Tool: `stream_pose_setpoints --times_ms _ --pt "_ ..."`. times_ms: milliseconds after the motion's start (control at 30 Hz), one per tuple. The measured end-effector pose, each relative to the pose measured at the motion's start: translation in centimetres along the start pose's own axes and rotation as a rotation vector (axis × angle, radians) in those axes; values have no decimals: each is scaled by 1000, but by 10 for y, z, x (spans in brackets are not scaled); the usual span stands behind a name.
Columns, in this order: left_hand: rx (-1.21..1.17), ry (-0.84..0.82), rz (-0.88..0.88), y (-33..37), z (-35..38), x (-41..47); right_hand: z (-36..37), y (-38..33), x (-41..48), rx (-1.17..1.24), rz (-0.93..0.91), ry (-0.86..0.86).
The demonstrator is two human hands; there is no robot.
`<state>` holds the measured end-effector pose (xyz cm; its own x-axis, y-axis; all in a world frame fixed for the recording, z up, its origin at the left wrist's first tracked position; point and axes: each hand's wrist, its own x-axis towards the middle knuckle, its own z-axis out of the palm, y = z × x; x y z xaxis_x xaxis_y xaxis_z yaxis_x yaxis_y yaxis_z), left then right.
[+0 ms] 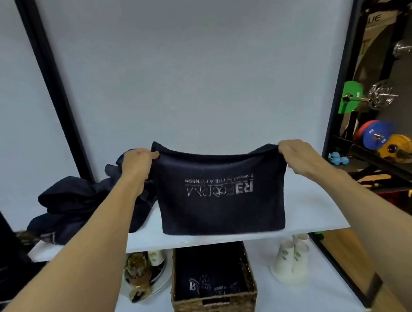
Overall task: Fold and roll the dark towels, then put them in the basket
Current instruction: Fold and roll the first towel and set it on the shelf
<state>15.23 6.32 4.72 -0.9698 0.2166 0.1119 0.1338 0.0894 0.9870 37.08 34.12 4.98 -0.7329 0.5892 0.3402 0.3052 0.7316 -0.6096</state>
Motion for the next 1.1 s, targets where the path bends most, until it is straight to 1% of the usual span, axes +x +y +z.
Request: stream_pose_setpoints --times_ms 100,200,267,367,467,567,633,700,733,800,833,900,933,1000,1033,1067,1100 --pt "75 -45 -140 -35 11 19 28 31 19 -124 38 -59" --pt "90 -36 -162 -54 30 53 49 49 55 -168 21 -57" --pt "39 -14 -166 -62 49 82 63 58 88 -129 16 -11" --pt "-63 33 -194 -73 80 134 89 75 143 16 58 29" --pt "-131 77 -234 -89 109 177 121 97 189 140 132 32" --pt "-128 87 -234 -113 133 199 156 120 216 196 219 6" --pt "-8 5 -217 -136 145 204 180 134 220 217 278 -41" --pt "258 -136 -144 -160 148 195 202 146 211 107 268 -108" --pt "410 -213 -68 -171 147 186 209 148 201 39 233 -132" --pt "643 -355 132 -185 141 161 217 148 173 10 117 -138" --pt "705 -419 219 -186 136 145 218 145 157 17 48 -131" --pt "774 -575 270 -182 122 111 212 135 125 17 -42 -165" --pt "815 -676 264 -177 112 96 206 128 108 21 -45 -230" --pt "971 -857 265 -171 88 74 187 117 75 41 -12 -448" --pt "1041 -891 277 -169 76 67 177 113 59 13 -5 -559" --pt "1077 -872 289 -168 65 64 168 111 46 -56 -20 -644" --pt "1088 -823 316 -168 55 61 162 111 34 -137 -49 -670"
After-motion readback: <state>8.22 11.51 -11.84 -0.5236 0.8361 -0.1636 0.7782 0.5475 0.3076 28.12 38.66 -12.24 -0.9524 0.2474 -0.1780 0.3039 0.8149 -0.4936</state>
